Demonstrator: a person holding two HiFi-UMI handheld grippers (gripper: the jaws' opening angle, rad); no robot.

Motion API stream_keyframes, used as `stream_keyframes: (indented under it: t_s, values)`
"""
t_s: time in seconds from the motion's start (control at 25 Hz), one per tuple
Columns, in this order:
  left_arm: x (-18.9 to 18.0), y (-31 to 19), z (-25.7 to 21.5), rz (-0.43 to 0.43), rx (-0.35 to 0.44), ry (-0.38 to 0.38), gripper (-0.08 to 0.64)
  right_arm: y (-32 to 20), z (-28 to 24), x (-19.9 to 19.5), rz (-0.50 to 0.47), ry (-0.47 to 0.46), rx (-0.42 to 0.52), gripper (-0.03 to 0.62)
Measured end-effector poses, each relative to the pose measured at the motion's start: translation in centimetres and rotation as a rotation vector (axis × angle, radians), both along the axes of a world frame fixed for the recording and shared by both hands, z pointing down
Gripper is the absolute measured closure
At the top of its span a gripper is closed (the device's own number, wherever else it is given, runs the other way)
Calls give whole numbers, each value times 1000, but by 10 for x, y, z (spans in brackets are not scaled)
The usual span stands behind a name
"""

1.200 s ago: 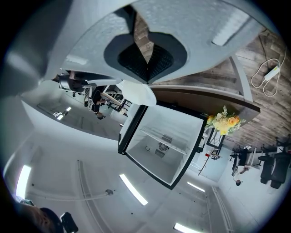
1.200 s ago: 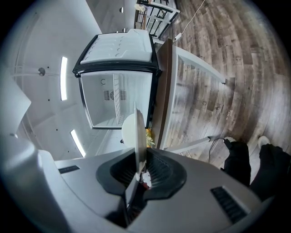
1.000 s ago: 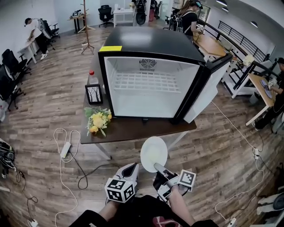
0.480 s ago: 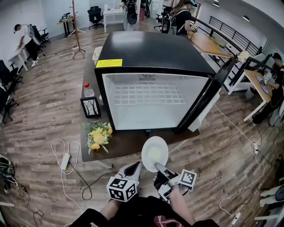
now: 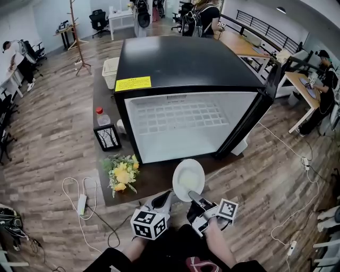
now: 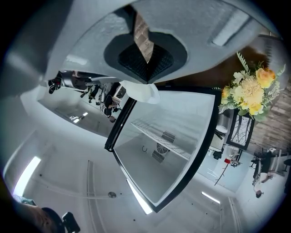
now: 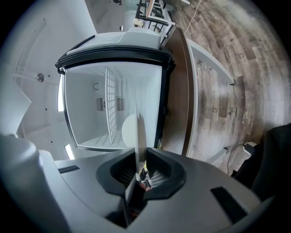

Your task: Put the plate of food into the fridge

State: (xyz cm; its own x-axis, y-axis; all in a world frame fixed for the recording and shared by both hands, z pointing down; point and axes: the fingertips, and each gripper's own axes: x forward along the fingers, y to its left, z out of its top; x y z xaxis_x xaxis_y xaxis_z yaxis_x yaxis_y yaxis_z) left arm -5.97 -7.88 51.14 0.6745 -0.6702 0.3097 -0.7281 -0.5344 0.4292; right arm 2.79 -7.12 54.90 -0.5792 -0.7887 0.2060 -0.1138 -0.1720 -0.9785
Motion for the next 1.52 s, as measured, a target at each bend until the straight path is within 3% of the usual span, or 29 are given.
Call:
stream_keyframes:
  t_s: [0.44, 1.52]
  values:
    - [-6, -19, 4, 23, -17, 14, 555, -28, 0, -8, 29, 13, -2, 537]
    - [18, -128, 3, -81, -9, -19, 555, -153, 14, 21, -47, 11, -38, 534]
